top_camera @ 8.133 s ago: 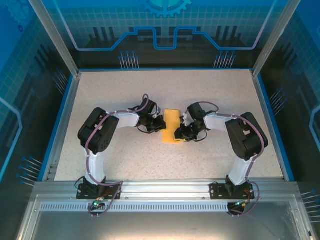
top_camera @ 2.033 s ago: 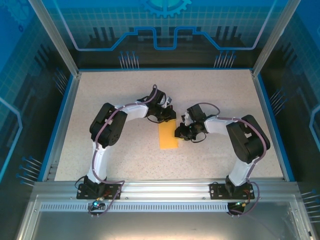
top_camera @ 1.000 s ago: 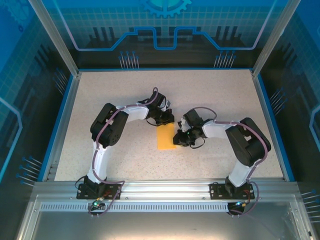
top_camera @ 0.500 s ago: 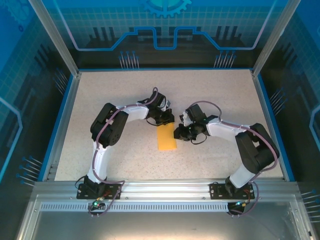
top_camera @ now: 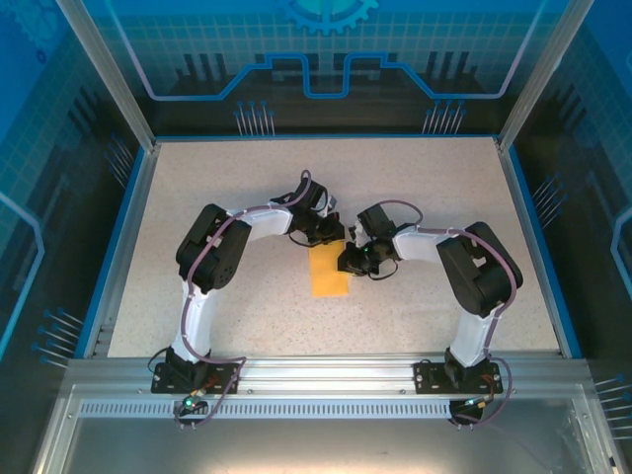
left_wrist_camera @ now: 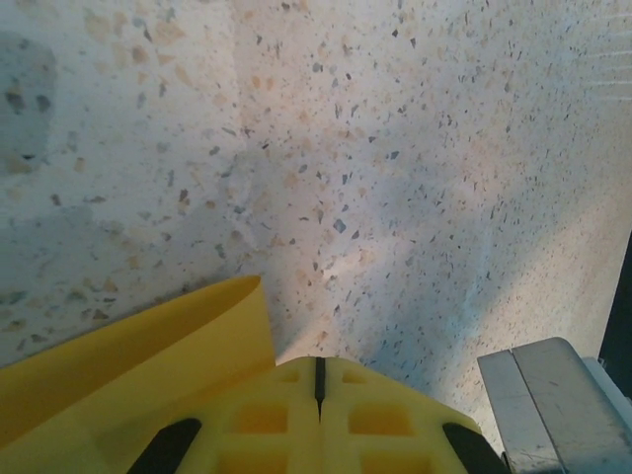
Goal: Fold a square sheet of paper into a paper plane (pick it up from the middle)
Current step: First fold in half a square sheet of paper at the center of the table.
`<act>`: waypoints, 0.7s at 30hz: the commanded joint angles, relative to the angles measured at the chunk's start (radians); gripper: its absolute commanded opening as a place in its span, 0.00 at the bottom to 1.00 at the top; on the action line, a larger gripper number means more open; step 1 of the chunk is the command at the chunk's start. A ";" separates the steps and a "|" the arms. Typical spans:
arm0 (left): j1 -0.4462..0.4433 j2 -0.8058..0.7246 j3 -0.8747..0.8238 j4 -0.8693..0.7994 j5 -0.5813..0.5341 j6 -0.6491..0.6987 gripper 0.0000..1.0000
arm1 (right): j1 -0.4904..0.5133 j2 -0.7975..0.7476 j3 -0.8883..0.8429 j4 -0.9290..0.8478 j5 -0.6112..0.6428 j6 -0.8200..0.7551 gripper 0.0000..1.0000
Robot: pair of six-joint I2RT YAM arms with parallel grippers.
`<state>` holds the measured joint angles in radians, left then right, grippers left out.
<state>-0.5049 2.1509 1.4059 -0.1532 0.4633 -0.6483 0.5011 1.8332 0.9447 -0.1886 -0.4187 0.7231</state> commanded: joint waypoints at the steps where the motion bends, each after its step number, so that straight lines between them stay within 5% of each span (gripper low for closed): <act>1: 0.014 0.014 0.041 -0.023 -0.025 0.025 0.00 | -0.006 0.032 -0.012 -0.029 0.011 0.003 0.13; 21: 0.029 0.107 0.110 -0.090 -0.092 0.085 0.00 | -0.011 -0.026 -0.028 -0.034 -0.011 -0.010 0.13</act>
<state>-0.4816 2.2143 1.4967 -0.2012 0.4034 -0.5915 0.5003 1.8309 0.9409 -0.1875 -0.4267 0.7147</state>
